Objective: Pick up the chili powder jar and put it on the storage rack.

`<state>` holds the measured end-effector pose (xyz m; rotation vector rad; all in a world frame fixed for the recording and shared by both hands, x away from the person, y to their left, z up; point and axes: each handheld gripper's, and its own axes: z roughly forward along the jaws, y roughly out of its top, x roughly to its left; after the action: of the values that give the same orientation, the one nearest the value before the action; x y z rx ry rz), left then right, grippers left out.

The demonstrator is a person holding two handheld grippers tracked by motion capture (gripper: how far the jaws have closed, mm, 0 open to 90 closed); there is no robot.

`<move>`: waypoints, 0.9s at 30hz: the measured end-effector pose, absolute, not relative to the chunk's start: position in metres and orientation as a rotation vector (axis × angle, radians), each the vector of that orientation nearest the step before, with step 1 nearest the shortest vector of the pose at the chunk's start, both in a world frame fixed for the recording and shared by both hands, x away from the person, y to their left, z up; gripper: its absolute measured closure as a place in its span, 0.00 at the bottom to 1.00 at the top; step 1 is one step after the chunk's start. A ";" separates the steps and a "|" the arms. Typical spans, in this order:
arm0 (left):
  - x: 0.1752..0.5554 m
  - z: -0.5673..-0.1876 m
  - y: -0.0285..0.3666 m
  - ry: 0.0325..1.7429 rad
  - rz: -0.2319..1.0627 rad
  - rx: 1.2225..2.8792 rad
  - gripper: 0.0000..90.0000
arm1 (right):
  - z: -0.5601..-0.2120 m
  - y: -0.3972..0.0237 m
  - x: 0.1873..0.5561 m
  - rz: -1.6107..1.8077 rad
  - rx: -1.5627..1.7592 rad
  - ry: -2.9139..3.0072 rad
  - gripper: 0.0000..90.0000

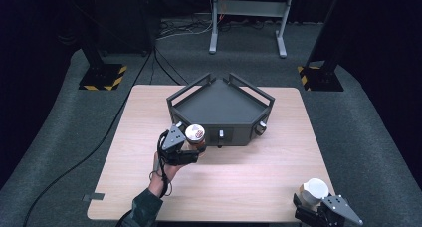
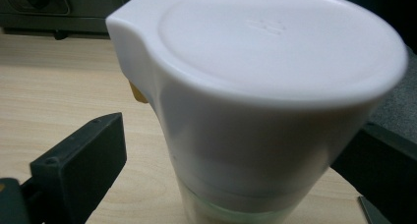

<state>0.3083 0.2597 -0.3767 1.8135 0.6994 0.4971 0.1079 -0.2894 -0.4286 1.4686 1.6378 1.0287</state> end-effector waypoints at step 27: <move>0.324 -0.361 0.260 0.672 0.490 1.813 0.35 | -0.428 -0.289 0.108 1.023 1.472 1.637 0.00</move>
<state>0.3237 0.2604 -0.3608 1.8130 0.6722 0.4900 0.1081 -0.2894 -0.4278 1.4716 1.6372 1.0229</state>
